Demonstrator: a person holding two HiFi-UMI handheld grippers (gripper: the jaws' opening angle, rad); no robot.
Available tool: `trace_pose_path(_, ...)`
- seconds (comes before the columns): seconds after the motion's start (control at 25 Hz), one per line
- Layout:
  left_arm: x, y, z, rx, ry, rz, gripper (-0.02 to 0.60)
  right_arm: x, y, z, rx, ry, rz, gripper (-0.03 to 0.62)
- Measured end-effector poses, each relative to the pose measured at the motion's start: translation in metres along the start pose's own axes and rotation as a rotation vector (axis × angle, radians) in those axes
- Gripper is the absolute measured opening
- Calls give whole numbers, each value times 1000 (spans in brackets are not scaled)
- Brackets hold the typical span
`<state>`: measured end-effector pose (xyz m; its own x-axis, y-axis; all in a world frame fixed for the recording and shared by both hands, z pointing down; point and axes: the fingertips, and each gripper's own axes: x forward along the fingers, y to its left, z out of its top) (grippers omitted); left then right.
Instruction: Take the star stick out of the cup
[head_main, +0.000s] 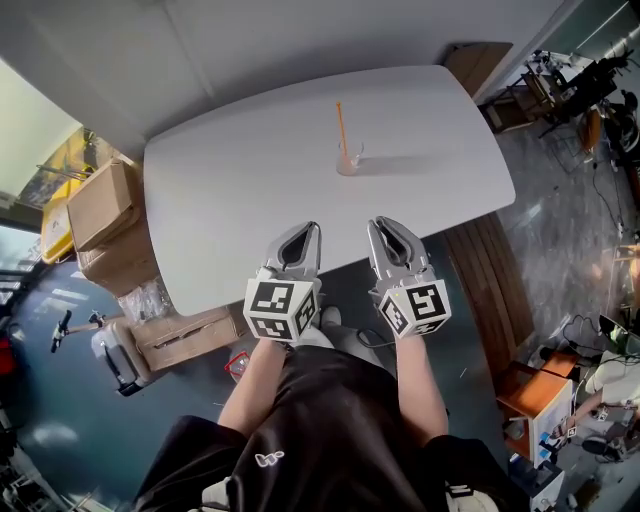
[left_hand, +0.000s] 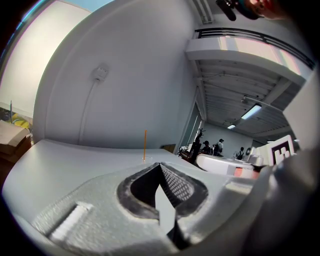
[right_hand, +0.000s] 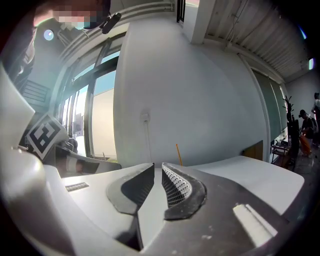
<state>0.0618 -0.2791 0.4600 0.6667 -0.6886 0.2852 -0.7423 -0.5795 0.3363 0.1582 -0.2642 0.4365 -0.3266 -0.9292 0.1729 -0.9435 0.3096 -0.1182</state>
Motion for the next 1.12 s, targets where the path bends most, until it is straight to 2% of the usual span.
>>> trace_pose_path(0.24,-1,2,-1,-16,1,16,2,25,-10,-1,-49,20,22,59)
trace_pose_path(0.76,-6,4,2,-25,-7,51,2,118,-31,9,-177,60,91,71)
trace_pose_path(1.12,-10,25,-1,-39,3,94,2,170,-49,-7,-222,145,82,98)
